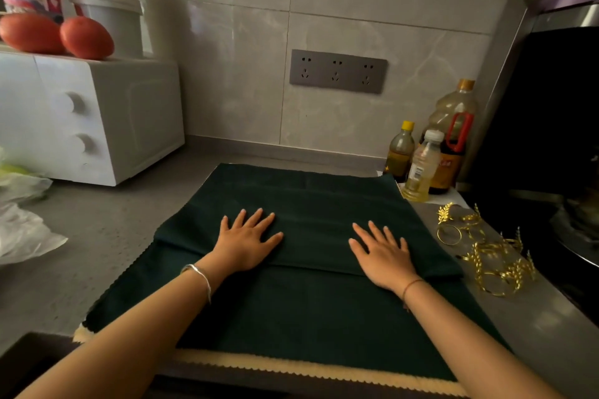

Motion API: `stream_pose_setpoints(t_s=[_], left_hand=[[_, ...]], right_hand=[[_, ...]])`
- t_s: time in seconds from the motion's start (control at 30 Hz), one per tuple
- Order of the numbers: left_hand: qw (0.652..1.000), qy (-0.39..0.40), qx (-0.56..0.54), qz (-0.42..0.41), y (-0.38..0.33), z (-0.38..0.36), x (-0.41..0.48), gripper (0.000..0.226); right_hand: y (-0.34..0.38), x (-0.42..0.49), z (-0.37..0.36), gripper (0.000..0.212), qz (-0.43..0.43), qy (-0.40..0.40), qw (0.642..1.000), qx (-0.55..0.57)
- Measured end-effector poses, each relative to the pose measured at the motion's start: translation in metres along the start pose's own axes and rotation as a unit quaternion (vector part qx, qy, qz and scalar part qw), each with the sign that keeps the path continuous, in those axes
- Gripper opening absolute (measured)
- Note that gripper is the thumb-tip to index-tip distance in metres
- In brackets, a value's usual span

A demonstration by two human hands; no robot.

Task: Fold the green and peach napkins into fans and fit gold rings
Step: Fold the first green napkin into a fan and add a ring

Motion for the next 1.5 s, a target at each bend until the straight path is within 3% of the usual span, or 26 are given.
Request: stream_pose_setpoints(t_s=[0.23,0.43,0.67,0.73,0.83,1.0,1.17,1.3,1.43,1.5], left_hand=[[0.998,-0.002,0.011,0.067,0.050,0.014,-0.007,0.068],[0.996,0.003,-0.003,0.093,0.063,0.023,-0.016,0.071],[0.990,0.044,-0.028,-0.130,0.004,0.039,-0.043,0.098],[0.985,0.049,-0.001,-0.163,-0.004,0.041,-0.051,0.090],[0.977,0.026,0.069,-0.199,-0.013,0.045,-0.058,0.057],[0.968,0.027,0.156,-0.193,-0.008,0.044,-0.058,0.048],[0.965,-0.002,0.167,-0.201,-0.008,0.057,-0.067,0.050],[0.965,-0.011,0.154,-0.212,-0.012,0.065,-0.087,0.049],[0.970,0.033,0.098,-0.218,-0.008,0.055,-0.109,0.049],[0.975,0.051,0.061,-0.207,-0.004,0.050,-0.116,0.062]], right_hand=[[-0.062,-0.010,0.015,0.059,-0.043,-0.014,0.999,-0.012],[-0.064,-0.016,0.025,0.062,-0.045,-0.010,0.999,0.005],[-0.008,-0.058,0.039,0.048,0.152,0.042,0.985,0.063],[0.004,-0.065,0.042,0.051,0.189,0.040,0.981,0.031],[0.017,-0.065,0.045,0.052,0.215,0.027,0.976,0.015],[0.023,-0.058,0.043,0.044,0.220,0.011,0.975,-0.004],[0.021,-0.065,0.053,0.043,0.222,0.009,0.975,-0.020],[0.020,-0.086,0.062,0.043,0.235,0.021,0.972,-0.024],[0.018,-0.106,0.055,0.043,0.245,0.048,0.968,-0.030],[0.020,-0.112,0.051,0.052,0.255,0.061,0.964,-0.047]])
Point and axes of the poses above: each hand's wrist, its own x-axis towards the middle knuckle, its own z-axis out of the back of the hand, y = z × x, the point moved 7 cm from there along x, towards the middle knuckle, and after that the axes turned 8 degrees about -y, right-handed, at the moved point
